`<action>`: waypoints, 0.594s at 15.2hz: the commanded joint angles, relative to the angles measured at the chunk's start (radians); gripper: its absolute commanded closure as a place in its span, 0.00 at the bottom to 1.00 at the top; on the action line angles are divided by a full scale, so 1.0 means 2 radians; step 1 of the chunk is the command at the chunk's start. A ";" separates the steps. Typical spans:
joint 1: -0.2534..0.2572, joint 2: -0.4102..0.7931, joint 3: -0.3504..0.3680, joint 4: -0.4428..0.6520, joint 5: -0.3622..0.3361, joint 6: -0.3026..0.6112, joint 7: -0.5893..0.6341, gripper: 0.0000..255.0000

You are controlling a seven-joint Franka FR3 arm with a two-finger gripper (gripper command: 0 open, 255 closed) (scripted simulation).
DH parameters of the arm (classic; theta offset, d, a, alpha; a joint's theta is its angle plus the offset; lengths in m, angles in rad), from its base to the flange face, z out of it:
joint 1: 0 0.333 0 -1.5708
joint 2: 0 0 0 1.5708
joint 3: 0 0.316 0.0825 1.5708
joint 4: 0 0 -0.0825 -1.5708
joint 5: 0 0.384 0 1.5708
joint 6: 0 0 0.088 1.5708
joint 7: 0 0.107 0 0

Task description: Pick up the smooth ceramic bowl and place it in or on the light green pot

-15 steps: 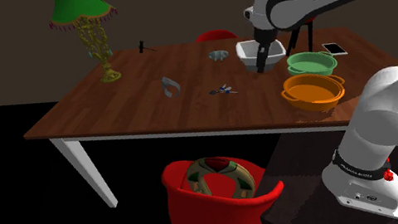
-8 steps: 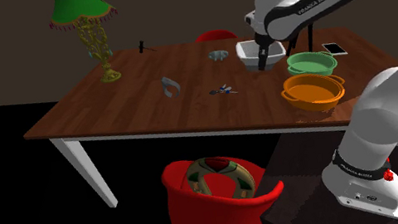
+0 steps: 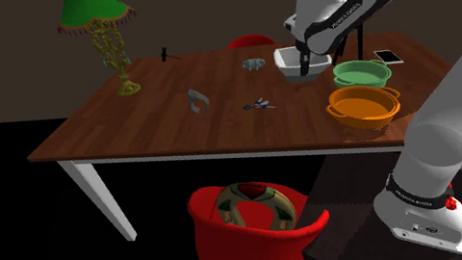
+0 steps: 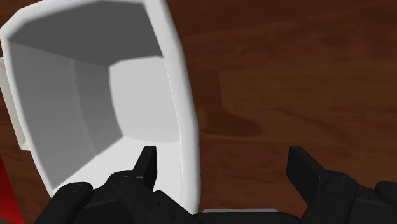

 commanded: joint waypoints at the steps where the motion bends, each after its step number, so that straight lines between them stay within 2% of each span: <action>1: -0.005 0.035 -0.010 0.023 -0.009 0.029 -0.012 0.00; 9: -0.012 0.097 -0.021 0.036 -0.011 0.082 -0.009 0.00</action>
